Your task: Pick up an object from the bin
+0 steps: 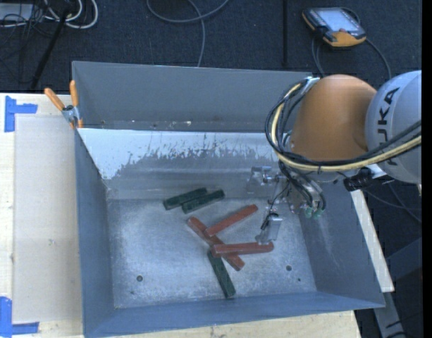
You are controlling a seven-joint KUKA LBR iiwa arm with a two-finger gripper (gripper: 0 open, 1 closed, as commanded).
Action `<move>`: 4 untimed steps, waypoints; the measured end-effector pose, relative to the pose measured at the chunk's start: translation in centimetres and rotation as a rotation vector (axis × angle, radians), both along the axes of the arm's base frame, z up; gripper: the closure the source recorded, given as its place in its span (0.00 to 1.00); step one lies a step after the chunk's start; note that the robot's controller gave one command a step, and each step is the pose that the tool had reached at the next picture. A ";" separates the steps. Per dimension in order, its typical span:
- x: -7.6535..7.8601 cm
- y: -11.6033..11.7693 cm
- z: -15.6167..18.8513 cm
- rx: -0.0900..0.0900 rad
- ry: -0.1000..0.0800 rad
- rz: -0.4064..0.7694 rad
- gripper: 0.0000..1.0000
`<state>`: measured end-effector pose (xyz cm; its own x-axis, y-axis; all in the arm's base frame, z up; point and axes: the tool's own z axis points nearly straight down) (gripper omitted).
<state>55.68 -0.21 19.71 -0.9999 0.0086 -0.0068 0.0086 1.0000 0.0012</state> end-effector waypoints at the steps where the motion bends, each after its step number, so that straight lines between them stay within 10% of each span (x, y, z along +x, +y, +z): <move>1: -1.2 -0.7 -6.2 0.001 0.004 -0.019 0.00; 2: -1.7 -0.9 -11.5 -0.001 0.013 -0.066 0.00; 3: 2.2 -1.3 -11.9 -0.001 0.007 -0.057 0.00; 4: 1.2 0.1 -12.6 0.000 0.005 -0.193 1.00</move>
Offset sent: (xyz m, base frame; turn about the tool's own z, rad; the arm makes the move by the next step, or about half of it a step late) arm -0.0016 0.0027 -0.1271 0.0897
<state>56.88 -0.08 7.07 -0.9798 0.1998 -0.0018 0.1998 0.9798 0.0008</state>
